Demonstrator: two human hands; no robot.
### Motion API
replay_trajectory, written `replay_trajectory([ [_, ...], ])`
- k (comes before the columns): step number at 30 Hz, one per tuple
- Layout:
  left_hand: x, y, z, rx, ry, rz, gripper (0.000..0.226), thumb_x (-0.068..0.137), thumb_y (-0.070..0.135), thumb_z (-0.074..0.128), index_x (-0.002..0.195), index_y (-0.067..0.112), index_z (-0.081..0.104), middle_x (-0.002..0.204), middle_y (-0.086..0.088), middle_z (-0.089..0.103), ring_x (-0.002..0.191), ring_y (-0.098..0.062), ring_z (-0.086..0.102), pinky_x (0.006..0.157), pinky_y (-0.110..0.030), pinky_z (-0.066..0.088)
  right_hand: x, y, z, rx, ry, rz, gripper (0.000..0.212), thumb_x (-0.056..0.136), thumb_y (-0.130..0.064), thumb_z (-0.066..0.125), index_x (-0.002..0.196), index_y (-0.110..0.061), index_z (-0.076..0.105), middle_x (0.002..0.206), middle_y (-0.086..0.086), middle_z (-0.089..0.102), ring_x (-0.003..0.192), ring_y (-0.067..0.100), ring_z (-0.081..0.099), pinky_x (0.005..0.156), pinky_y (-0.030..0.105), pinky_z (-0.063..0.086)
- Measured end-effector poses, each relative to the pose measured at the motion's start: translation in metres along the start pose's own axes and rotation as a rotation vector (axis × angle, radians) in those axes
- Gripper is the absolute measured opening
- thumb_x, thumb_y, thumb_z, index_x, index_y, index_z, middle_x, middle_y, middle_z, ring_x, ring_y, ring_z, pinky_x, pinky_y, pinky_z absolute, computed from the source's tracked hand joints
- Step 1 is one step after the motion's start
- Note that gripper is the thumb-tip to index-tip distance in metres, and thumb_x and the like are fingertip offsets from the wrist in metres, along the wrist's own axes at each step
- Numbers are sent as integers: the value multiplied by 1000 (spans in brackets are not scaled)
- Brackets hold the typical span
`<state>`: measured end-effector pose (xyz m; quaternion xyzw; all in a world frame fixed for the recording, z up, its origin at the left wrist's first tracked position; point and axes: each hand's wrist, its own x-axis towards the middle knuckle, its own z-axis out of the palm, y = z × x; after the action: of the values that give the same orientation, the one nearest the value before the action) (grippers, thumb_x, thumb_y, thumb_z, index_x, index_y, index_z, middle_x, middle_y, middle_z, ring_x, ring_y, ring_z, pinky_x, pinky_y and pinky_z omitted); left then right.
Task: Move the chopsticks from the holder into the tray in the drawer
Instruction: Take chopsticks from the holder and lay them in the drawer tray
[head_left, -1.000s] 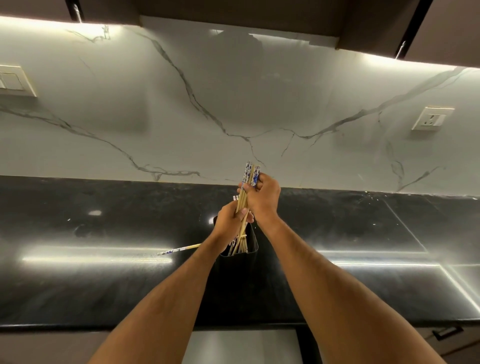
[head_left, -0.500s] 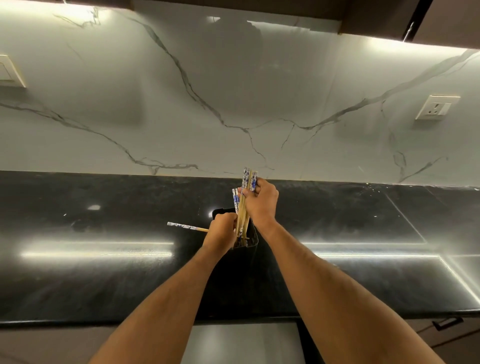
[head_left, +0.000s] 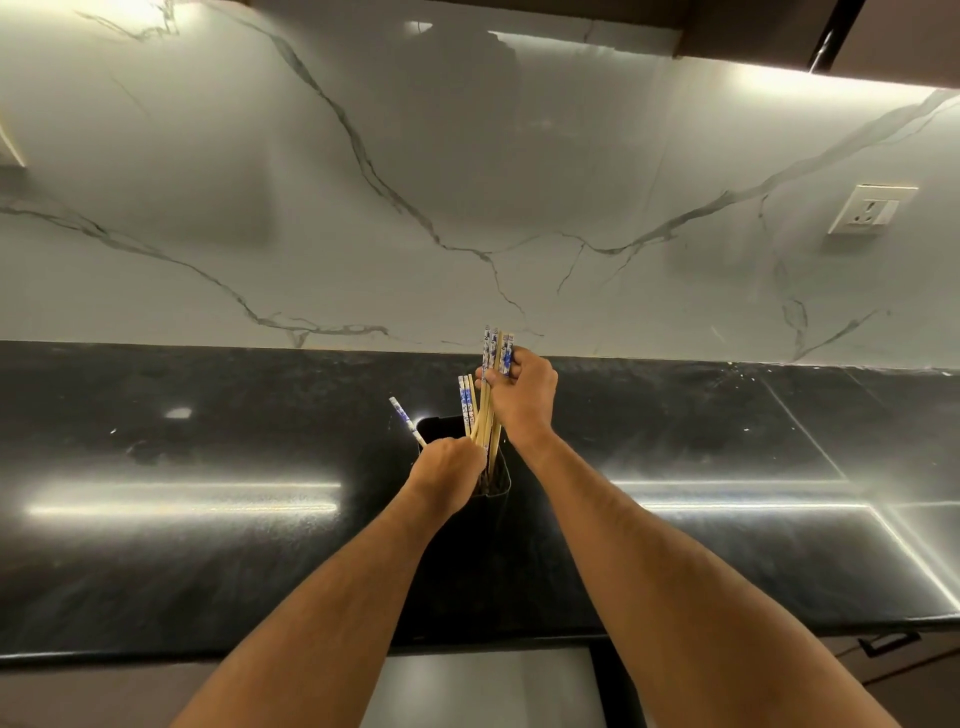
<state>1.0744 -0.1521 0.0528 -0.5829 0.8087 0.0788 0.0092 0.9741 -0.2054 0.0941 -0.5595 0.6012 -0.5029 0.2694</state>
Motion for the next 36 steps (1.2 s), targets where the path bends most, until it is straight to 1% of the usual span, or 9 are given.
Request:
replay_trajectory([
  [5, 3, 0, -9, 10, 3, 10, 14, 97, 14, 58, 104, 4, 66, 68, 2, 48, 67, -15, 53, 72, -32, 54, 1, -3, -2, 23, 4, 0, 14, 87, -1, 73, 96, -12, 71, 85, -2, 74, 81, 12, 75, 79, 40, 63],
  [10, 5, -4, -22, -36, 15, -70, 21, 96, 23, 65, 109, 7, 66, 98, -7, 70, 90, -19, 68, 87, -35, 55, 0, -12, -8, 53, 19, -6, 17, 87, -1, 74, 92, -17, 71, 83, -2, 74, 77, 11, 75, 77, 39, 64],
  [14, 8, -3, -35, -356, 156, -148, 40, 89, 30, 73, 120, 7, 63, 112, -9, 69, 102, -23, 68, 94, -40, 53, -2, -28, -18, 114, 38, -37, 22, 89, 0, 70, 89, -21, 68, 81, -5, 73, 74, 8, 75, 73, 33, 64],
  [19, -1, 12, -49, -888, 466, -91, 10, 96, 16, 63, 106, 15, 65, 93, 4, 71, 84, -6, 67, 80, -25, 53, -6, -51, -33, 211, 27, -43, 20, 90, 1, 69, 107, -9, 72, 89, 3, 76, 74, 6, 76, 65, 21, 61],
  [21, -7, 16, -57, -1051, 431, -68, 12, 100, 11, 56, 96, 17, 65, 81, 7, 71, 75, -3, 69, 70, -16, 52, -10, -59, -39, 230, -18, -41, 21, 91, 1, 68, 109, -9, 70, 90, 4, 76, 72, 5, 75, 63, 18, 60],
  [24, -19, 24, -60, -1253, 351, -83, 17, 103, 9, 48, 102, 10, 65, 84, -4, 73, 78, -14, 73, 74, -25, 60, -15, -68, -49, 226, -81, -13, 24, 90, 0, 70, 111, -10, 64, 92, 7, 77, 74, 11, 77, 72, 31, 64],
  [28, -38, 35, -55, -1300, 323, -122, 18, 104, 10, 46, 107, 7, 64, 86, -9, 69, 77, -17, 69, 81, -34, 61, -25, -76, -61, 154, -99, 23, 6, 91, -9, 70, 96, -5, 68, 86, 11, 76, 77, 21, 77, 77, 43, 63],
  [31, -53, 39, -49, -1313, 274, -116, 18, 104, 10, 46, 105, 9, 64, 85, -7, 68, 76, -14, 68, 81, -34, 60, -32, -80, -69, 143, -65, 68, 15, 92, -12, 70, 91, 3, 67, 87, 20, 73, 81, 34, 74, 77, 50, 62],
  [36, -73, 40, -44, -1353, 193, -119, 18, 104, 12, 46, 108, 11, 64, 84, -4, 67, 74, -11, 68, 73, -25, 58, -44, -90, -79, 154, -77, 73, 6, 92, -7, 69, 87, -3, 69, 85, 16, 73, 81, 30, 74, 78, 45, 63],
])
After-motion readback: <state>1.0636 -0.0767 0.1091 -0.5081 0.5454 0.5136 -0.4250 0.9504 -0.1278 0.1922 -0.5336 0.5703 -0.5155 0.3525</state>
